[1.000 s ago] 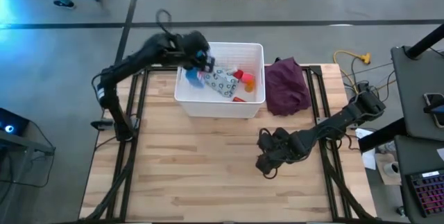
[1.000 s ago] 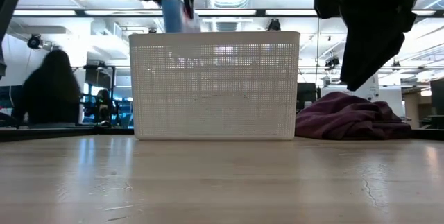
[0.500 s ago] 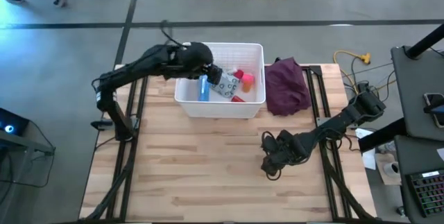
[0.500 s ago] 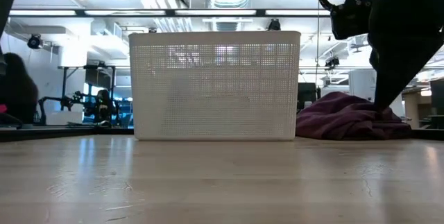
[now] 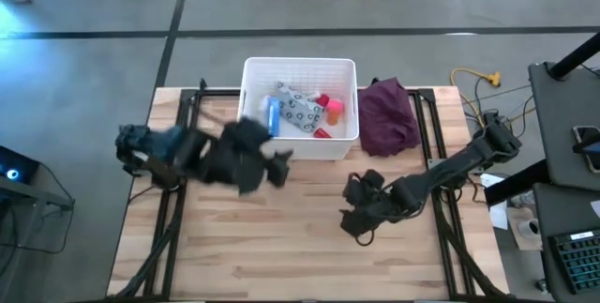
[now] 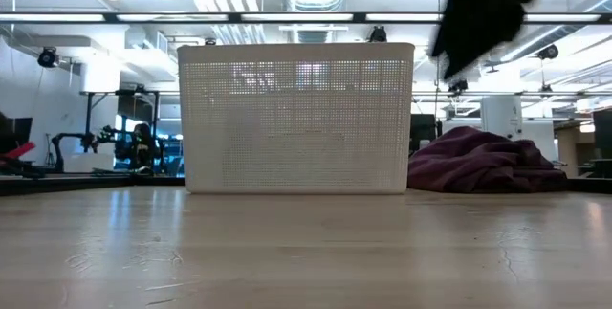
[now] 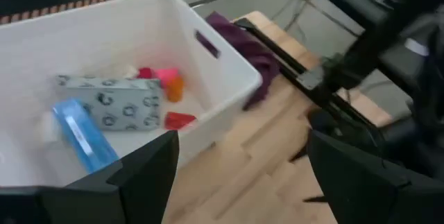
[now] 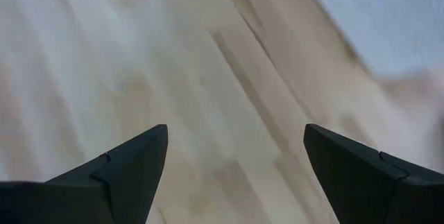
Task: Pick & place medical supplies in basket/bin
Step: Return to Home Position
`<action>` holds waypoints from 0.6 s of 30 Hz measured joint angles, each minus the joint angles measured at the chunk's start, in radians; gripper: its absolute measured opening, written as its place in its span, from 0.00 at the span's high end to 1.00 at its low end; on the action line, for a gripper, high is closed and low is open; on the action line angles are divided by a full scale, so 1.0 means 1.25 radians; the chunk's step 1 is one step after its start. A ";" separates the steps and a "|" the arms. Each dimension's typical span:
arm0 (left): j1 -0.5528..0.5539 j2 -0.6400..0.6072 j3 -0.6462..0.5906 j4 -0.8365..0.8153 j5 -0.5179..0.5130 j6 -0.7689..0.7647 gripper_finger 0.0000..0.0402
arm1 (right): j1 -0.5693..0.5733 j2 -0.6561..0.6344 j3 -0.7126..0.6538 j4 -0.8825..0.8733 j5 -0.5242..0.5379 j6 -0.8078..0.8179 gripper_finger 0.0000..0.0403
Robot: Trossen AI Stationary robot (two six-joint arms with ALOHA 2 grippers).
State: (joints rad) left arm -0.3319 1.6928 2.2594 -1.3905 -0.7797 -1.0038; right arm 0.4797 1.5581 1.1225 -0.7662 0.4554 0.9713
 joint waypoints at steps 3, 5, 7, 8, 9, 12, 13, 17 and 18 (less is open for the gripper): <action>-0.073 0.001 -0.046 0.036 -0.049 -0.011 0.25 | -0.006 0.000 0.067 0.003 0.014 -0.111 0.19; -0.099 0.001 -0.067 0.070 -0.053 -0.010 0.25 | -0.017 -0.001 0.109 0.003 0.007 -0.182 0.19; -0.108 -0.002 -0.091 0.129 -0.053 0.006 0.25 | -0.039 -0.001 0.151 0.003 -0.011 -0.236 0.19; -0.109 -0.003 -0.103 0.156 -0.053 0.026 0.25 | -0.052 -0.001 0.170 0.003 -0.026 -0.257 0.19; -0.111 -0.004 -0.115 0.187 -0.054 0.050 0.25 | -0.066 -0.001 0.187 0.001 -0.044 -0.276 0.19; -0.111 -0.011 -0.154 0.261 -0.053 0.106 0.25 | -0.089 -0.013 0.218 -0.033 -0.074 -0.320 0.19; -0.111 -0.017 -0.169 0.286 -0.053 0.119 0.25 | -0.088 -0.024 0.221 -0.054 -0.071 -0.323 0.19; -0.108 -0.051 -0.250 0.398 -0.052 0.163 0.26 | -0.062 -0.118 0.185 -0.110 -0.032 -0.290 0.19; -0.106 -0.063 -0.281 0.435 -0.050 0.176 0.26 | -0.051 -0.150 0.163 -0.111 -0.024 -0.278 0.19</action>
State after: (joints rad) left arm -0.4650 1.6139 1.9084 -0.8468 -0.8422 -0.7840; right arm 0.4158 1.3705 1.3268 -0.9044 0.4250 0.6241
